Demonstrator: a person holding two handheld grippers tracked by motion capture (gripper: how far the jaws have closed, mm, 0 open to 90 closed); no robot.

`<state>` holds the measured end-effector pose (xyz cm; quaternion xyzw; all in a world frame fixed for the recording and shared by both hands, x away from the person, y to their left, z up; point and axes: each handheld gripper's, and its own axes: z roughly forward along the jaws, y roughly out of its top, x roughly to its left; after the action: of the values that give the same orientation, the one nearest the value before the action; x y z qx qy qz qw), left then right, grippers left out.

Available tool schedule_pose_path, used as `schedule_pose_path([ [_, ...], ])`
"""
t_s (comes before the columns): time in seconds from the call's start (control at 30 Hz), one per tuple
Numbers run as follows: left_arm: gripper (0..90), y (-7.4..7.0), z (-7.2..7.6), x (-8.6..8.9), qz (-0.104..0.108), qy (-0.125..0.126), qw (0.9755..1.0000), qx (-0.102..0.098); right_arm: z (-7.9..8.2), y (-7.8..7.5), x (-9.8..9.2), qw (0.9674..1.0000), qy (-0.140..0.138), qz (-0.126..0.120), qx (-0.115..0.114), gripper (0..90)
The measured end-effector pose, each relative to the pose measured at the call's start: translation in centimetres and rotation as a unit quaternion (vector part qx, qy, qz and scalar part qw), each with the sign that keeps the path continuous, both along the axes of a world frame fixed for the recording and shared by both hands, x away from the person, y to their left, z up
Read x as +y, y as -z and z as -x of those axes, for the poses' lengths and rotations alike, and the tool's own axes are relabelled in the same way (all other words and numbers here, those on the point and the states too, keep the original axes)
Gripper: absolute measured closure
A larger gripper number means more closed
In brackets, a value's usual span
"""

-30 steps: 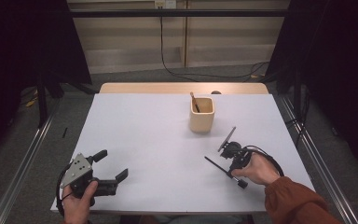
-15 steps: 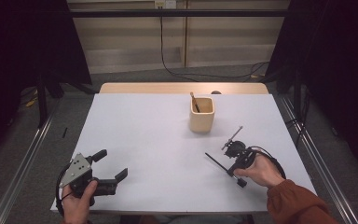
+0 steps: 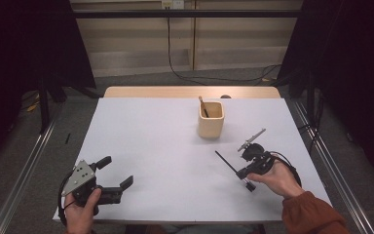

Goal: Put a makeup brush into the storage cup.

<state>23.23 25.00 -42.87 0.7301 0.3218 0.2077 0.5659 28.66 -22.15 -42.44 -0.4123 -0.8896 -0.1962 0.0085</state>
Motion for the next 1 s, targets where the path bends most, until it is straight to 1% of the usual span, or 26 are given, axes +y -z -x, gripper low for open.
schedule_pose_path([
  [0.1,1.5,0.0,0.0,0.0,0.000,0.001,1.0000,0.000,0.2,-0.4,-0.3,0.9997,0.005,-0.019,-0.013,86.7],
  [0.17,1.5,0.0,0.0,0.0,0.000,0.002,1.0000,-0.001,0.2,-0.5,-0.5,0.9987,0.005,-0.050,-0.014,86.7],
  [0.2,1.5,0.0,0.0,0.0,0.000,0.002,1.0000,-0.001,0.3,-0.6,-0.6,0.9981,0.012,-0.057,-0.018,86.7],
  [0.23,1.5,0.0,0.0,-0.1,0.000,0.002,1.0000,-0.001,0.3,-0.7,-0.8,0.9976,0.012,-0.065,-0.021,86.7],
  [0.27,1.5,0.0,0.0,-0.1,0.000,0.002,1.0000,-0.001,0.3,-0.7,-0.8,0.9976,0.012,-0.065,-0.021,86.7],
  [0.3,1.5,0.0,0.0,0.0,-0.001,0.002,1.0000,0.000,0.4,-0.7,-0.9,0.9964,0.018,-0.078,-0.028,86.7],
  [0.33,1.5,0.0,0.0,0.0,-0.001,0.002,1.0000,0.000,0.4,-0.7,-0.9,0.9964,0.018,-0.078,-0.028,86.7],
  [0.37,1.5,0.0,0.0,0.0,-0.001,0.002,1.0000,0.000,0.5,-0.8,-1.0,0.9953,0.018,-0.088,-0.036,86.7],
  [0.53,1.5,0.0,0.0,0.0,-0.001,0.002,1.0000,-0.001,0.6,-1.1,-1.3,0.9913,0.021,-0.117,-0.058,86.6],
  [0.57,1.5,0.0,0.0,0.0,-0.001,0.002,1.0000,-0.002,0.6,-1.1,-1.3,0.9913,0.021,-0.117,-0.058,86.6],
  [0.6,1.5,0.0,0.0,0.0,-0.001,0.002,1.0000,-0.002,0.7,-1.1,-1.4,0.9887,0.019,-0.131,-0.070,86.6],
  [0.67,1.5,0.0,0.0,0.0,-0.001,0.002,1.0000,-0.001,0.8,-1.1,-1.4,0.9860,0.019,-0.145,-0.080,86.6],
  [0.87,1.5,0.0,0.0,0.0,-0.002,0.001,1.0000,-0.001,1.1,-1.4,-1.5,0.9771,0.014,-0.177,-0.117,86.6],
  [1.0,1.5,0.0,0.0,0.0,-0.002,0.001,1.0000,0.000,1.5,-1.5,-1.6,0.9695,0.009,-0.198,-0.144,86.6],
])
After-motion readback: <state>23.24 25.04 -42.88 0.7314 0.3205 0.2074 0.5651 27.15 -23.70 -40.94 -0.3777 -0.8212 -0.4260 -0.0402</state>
